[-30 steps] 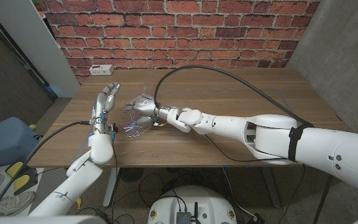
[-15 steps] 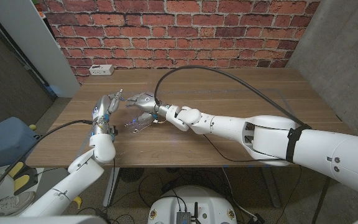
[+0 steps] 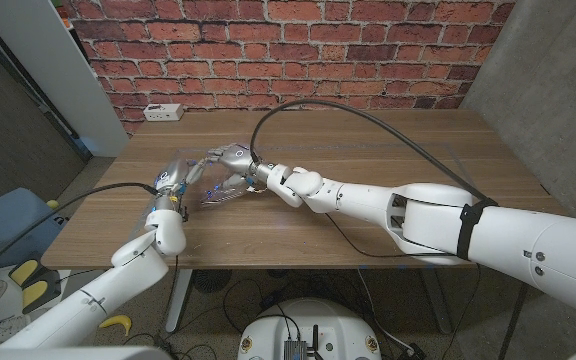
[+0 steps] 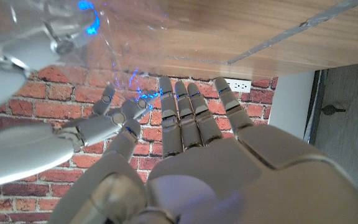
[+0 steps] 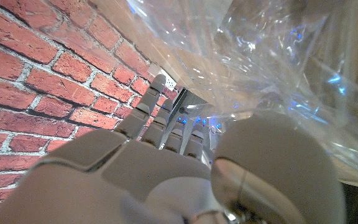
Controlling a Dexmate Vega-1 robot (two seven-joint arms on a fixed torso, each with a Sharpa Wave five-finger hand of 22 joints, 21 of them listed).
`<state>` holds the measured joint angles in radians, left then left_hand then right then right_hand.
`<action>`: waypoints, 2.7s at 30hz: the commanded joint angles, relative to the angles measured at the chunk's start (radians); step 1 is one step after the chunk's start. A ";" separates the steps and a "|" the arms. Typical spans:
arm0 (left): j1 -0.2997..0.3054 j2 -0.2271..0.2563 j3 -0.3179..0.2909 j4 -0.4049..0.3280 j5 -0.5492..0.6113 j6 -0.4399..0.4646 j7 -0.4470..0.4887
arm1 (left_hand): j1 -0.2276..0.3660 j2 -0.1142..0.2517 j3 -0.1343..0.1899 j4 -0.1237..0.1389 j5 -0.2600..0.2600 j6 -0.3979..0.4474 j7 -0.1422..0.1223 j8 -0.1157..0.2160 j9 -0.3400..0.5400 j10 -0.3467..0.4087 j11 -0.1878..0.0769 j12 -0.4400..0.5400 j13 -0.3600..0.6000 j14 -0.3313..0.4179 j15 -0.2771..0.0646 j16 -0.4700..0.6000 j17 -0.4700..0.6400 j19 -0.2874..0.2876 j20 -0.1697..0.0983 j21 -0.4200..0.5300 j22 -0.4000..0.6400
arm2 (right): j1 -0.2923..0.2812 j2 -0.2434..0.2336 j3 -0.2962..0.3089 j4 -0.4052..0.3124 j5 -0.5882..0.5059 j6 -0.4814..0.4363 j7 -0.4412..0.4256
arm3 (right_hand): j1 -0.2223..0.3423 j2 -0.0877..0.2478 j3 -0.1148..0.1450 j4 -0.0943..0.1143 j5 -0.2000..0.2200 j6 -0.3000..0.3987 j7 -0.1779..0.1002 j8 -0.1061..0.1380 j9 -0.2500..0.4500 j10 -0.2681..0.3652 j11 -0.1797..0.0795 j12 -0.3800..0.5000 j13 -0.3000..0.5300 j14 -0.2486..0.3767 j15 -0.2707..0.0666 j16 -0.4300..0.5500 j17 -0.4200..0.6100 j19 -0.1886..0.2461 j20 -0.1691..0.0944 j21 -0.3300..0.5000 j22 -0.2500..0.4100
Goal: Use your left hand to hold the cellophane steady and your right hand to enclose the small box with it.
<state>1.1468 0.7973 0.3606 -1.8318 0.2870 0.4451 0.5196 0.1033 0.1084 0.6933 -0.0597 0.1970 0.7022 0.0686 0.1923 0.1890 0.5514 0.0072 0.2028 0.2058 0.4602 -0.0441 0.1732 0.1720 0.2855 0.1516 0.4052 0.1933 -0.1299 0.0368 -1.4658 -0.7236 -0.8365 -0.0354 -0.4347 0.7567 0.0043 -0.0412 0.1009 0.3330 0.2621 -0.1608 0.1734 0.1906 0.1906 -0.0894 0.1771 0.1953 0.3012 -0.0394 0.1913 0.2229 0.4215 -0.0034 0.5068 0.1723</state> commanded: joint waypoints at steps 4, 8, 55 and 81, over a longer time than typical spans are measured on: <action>-0.144 0.098 0.167 -0.015 -0.009 0.205 -0.243 | -0.004 0.010 0.018 0.004 -0.002 -0.120 -0.013 -0.023 -0.003 -0.105 -0.013 -0.023 -0.006 -0.111 0.000 -0.007 0.000 -0.051 -0.011 -0.026 0.003 | 0.021 0.032 -0.005 0.074 0.033 0.036 -0.006 | -0.009 -0.001 -0.008 0.001 0.006 -0.010 0.002 0.002 0.002 -0.009 0.002 0.004 0.000 -0.003 -0.095 0.008 0.000 0.002 0.000 -0.006 0.001; -0.188 0.098 0.214 0.013 -0.006 0.222 -0.280 | -0.005 0.017 0.031 0.004 -0.005 -0.222 -0.028 -0.026 -0.006 -0.187 -0.015 -0.026 -0.010 -0.198 -0.001 -0.009 -0.002 -0.101 -0.019 -0.052 0.002 | 0.026 0.039 -0.002 0.093 0.051 0.053 0.002 | -0.009 -0.001 -0.008 0.001 0.008 -0.013 0.004 0.003 0.002 -0.010 0.003 0.005 0.001 -0.003 -0.094 0.009 0.000 0.003 -0.004 -0.008 0.001; -0.259 0.121 0.300 0.003 -0.023 0.263 -0.302 | -0.017 0.024 0.044 0.024 -0.009 -0.321 -0.036 -0.018 -0.008 -0.266 -0.027 -0.016 -0.011 -0.270 0.005 -0.002 -0.003 -0.144 -0.025 -0.079 0.003 | 0.090 -0.070 0.089 0.123 0.427 0.246 0.291 | -0.096 0.079 0.339 -0.155 -0.024 -0.034 0.044 0.014 -0.002 -0.026 0.070 0.019 0.000 -0.107 -0.032 0.015 -0.028 -0.055 0.018 -0.180 0.000; -0.243 0.128 0.292 -0.026 -0.019 0.265 -0.277 | -0.017 0.022 0.047 0.024 -0.010 -0.341 -0.041 -0.017 -0.008 -0.279 -0.027 -0.013 -0.011 -0.281 0.005 -0.001 -0.004 -0.147 -0.024 -0.082 0.003 | -0.026 -0.212 0.305 -0.174 0.428 0.244 0.476 | -0.349 0.159 0.306 -0.026 -0.105 0.053 0.020 0.035 0.002 0.019 0.079 0.029 0.002 -0.102 -0.026 0.032 -0.002 -0.048 0.032 -0.222 0.011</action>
<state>0.8946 0.9211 0.6605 -1.8439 0.2651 0.7107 0.2286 0.0951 0.1084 0.7374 -0.0414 0.1883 0.3655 0.0271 0.1722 0.1794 0.2755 -0.0161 0.1857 0.1925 0.1823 -0.0409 0.1695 0.1680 0.1440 0.1249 0.3239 0.1925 -0.1229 -0.1742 -1.2125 -0.8848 -0.4061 0.2060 0.0053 0.4785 0.1449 0.2767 0.0259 0.2380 0.2955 -0.1289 0.2037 0.1887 0.1982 -0.0043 0.2037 0.1956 0.1876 -0.0394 0.2147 0.2134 0.3719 0.0393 0.2958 0.1787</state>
